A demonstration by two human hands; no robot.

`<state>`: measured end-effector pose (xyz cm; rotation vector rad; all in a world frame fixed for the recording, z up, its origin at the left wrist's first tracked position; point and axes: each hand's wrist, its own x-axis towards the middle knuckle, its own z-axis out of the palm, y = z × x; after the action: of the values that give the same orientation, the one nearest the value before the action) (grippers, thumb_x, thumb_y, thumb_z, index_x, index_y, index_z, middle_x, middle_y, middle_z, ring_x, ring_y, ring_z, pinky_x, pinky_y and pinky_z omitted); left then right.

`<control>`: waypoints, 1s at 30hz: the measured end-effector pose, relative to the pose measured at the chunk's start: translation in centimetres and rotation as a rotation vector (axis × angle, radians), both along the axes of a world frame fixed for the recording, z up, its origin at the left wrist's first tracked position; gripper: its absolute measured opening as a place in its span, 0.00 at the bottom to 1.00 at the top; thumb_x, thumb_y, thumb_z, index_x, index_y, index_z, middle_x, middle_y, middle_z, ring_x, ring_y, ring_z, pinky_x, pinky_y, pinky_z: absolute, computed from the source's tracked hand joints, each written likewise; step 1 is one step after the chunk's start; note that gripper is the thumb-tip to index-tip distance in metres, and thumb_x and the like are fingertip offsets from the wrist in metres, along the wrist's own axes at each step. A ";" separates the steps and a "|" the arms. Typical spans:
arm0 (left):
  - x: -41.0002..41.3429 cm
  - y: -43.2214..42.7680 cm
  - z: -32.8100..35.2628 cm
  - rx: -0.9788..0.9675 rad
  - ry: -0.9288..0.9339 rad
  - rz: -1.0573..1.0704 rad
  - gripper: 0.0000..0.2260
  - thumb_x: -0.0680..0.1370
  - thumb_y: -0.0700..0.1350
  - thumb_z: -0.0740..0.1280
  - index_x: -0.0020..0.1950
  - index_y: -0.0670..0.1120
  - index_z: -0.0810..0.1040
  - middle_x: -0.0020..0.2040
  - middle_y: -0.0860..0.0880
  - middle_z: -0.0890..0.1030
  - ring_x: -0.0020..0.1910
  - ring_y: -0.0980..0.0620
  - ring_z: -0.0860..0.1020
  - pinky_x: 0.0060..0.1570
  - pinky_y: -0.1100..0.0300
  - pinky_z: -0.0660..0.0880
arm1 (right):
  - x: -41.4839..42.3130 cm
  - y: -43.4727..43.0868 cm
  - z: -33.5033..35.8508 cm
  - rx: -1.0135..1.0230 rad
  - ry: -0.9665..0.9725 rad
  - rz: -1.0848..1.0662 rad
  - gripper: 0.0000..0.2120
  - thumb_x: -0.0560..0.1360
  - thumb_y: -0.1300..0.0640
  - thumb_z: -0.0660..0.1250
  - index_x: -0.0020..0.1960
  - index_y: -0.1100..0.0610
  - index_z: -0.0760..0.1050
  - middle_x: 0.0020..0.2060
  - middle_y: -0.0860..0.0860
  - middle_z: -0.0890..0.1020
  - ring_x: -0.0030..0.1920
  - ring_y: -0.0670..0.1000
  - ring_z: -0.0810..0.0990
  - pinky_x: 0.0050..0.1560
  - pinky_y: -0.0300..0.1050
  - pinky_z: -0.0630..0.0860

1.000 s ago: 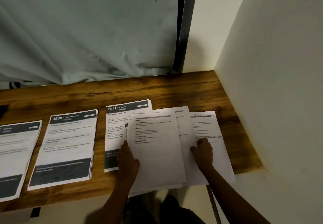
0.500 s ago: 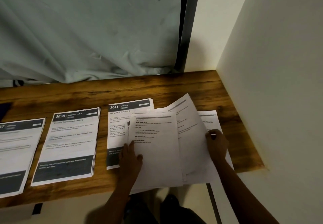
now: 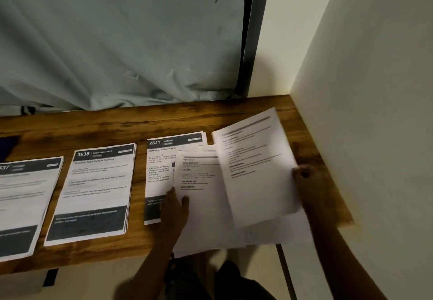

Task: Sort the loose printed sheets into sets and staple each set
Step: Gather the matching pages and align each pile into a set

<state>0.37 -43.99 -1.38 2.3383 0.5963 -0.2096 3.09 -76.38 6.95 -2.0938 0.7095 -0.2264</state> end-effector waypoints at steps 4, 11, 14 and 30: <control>0.1 -0.2 0.6 -0.045 -0.055 0.089 0.23 0.82 0.51 0.55 0.73 0.40 0.62 0.69 0.38 0.68 0.69 0.38 0.67 0.67 0.43 0.65 | -1.2 6.2 -3.2 -0.001 0.039 0.130 0.07 0.77 0.61 0.64 0.53 0.63 0.76 0.48 0.57 0.81 0.50 0.55 0.78 0.52 0.42 0.70; -0.3 -0.1 0.5 -0.067 -0.073 0.081 0.27 0.81 0.53 0.57 0.75 0.39 0.58 0.72 0.37 0.65 0.71 0.38 0.64 0.68 0.43 0.64 | -3.0 11.9 -6.2 0.057 0.094 0.280 0.07 0.78 0.64 0.61 0.55 0.63 0.74 0.49 0.55 0.79 0.47 0.46 0.73 0.56 0.39 0.72; -0.4 -0.2 0.5 -0.072 -0.062 0.054 0.30 0.79 0.50 0.63 0.75 0.39 0.56 0.72 0.37 0.64 0.71 0.38 0.64 0.68 0.43 0.64 | -3.1 12.1 -6.8 0.005 0.142 0.372 0.08 0.78 0.65 0.61 0.56 0.63 0.75 0.52 0.56 0.79 0.51 0.50 0.75 0.54 0.36 0.68; -1.3 0.3 -0.2 -0.010 0.027 -0.078 0.40 0.74 0.43 0.70 0.77 0.42 0.47 0.76 0.40 0.55 0.75 0.40 0.54 0.72 0.47 0.56 | -1.5 8.0 -7.4 -0.059 0.264 0.135 0.12 0.74 0.60 0.69 0.55 0.61 0.71 0.53 0.58 0.79 0.54 0.59 0.79 0.54 0.52 0.76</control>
<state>-0.96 -43.70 -1.62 2.3542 0.5162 -0.2802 1.63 -68.39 -0.42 -2.2426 0.7190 0.1073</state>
